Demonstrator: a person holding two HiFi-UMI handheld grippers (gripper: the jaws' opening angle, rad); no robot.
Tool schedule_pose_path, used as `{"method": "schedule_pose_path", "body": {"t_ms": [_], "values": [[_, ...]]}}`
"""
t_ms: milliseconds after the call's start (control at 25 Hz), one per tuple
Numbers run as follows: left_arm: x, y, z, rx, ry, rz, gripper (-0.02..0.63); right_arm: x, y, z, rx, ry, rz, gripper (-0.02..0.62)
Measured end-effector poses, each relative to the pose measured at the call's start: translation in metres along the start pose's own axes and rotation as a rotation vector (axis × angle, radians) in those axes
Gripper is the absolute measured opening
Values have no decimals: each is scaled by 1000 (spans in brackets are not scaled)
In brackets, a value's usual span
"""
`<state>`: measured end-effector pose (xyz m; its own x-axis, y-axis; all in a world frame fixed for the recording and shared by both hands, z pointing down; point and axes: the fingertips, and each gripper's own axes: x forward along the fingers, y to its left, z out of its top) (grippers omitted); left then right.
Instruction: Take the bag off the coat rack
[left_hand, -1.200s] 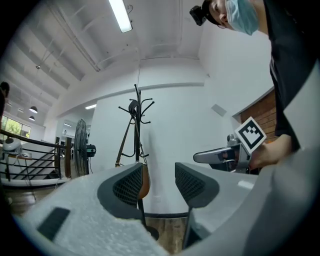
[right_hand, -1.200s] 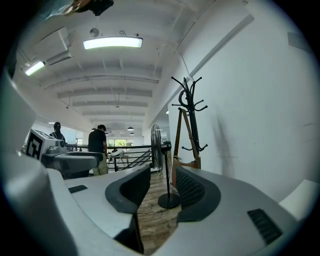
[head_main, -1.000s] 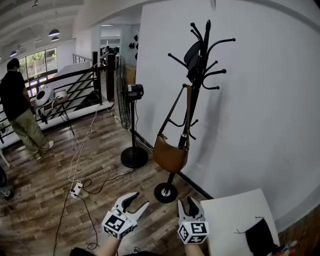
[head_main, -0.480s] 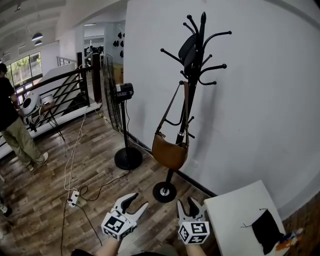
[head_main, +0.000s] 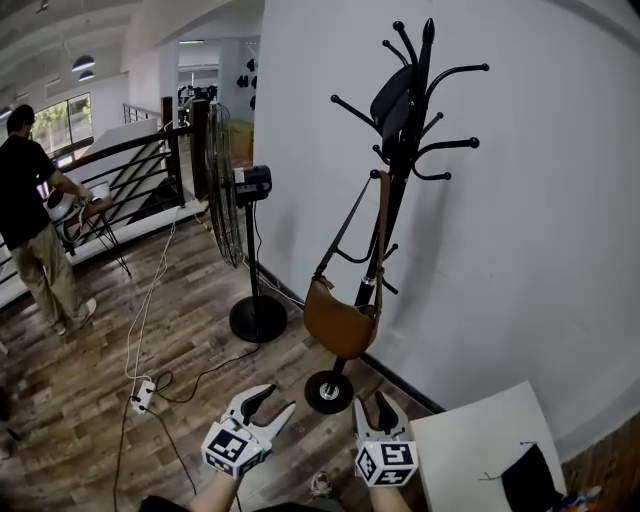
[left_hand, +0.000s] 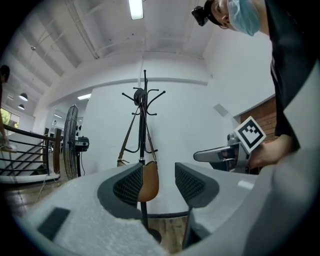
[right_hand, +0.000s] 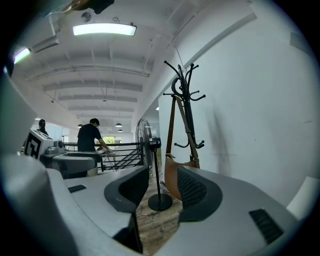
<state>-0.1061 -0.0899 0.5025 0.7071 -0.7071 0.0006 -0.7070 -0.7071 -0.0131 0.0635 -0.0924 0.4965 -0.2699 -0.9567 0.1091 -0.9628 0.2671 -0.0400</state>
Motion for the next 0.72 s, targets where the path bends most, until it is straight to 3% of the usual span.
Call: {"method": "schedule_pose_path", "body": {"t_ms": [720], "values": [[134,39,12,23,-26,72,195,107,-85,20,-6,-5,99,161]]}}
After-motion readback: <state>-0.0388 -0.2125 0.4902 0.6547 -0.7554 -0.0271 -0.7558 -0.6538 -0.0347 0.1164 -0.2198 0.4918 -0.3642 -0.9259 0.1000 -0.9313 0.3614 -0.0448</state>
